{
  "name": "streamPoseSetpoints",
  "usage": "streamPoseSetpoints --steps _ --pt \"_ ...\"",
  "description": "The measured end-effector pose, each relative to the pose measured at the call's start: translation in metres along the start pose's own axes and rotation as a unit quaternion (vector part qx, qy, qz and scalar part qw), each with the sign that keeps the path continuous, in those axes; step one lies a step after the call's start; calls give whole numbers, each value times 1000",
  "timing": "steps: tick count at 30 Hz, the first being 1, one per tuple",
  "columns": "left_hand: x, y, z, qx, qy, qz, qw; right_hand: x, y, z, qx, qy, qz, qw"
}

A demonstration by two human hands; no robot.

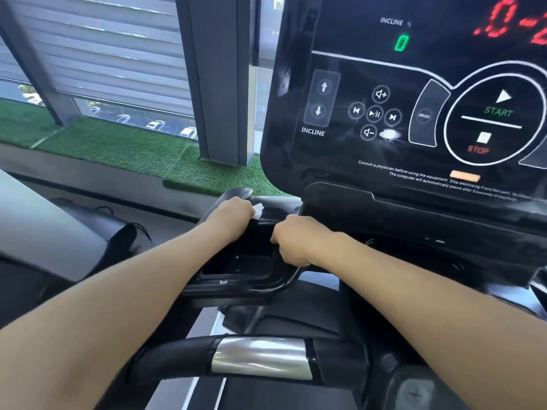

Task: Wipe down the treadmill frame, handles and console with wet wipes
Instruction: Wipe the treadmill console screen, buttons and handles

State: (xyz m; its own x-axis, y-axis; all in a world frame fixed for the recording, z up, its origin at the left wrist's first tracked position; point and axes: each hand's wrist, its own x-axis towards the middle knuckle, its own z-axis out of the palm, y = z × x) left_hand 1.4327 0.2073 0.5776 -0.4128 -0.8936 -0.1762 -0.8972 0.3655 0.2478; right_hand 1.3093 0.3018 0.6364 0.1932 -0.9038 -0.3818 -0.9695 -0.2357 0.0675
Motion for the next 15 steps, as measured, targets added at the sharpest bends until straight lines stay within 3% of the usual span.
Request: streamPoseSetpoints --steps 2,8,15 --pt "5 1 0 8 11 28 1000 2 2 2 5 1 4 1000" --pt "-11 18 -2 -100 41 80 991 2 10 6 56 -6 -2 998" --pt "-25 36 -10 -142 10 115 983 -25 11 1 72 68 8 995"
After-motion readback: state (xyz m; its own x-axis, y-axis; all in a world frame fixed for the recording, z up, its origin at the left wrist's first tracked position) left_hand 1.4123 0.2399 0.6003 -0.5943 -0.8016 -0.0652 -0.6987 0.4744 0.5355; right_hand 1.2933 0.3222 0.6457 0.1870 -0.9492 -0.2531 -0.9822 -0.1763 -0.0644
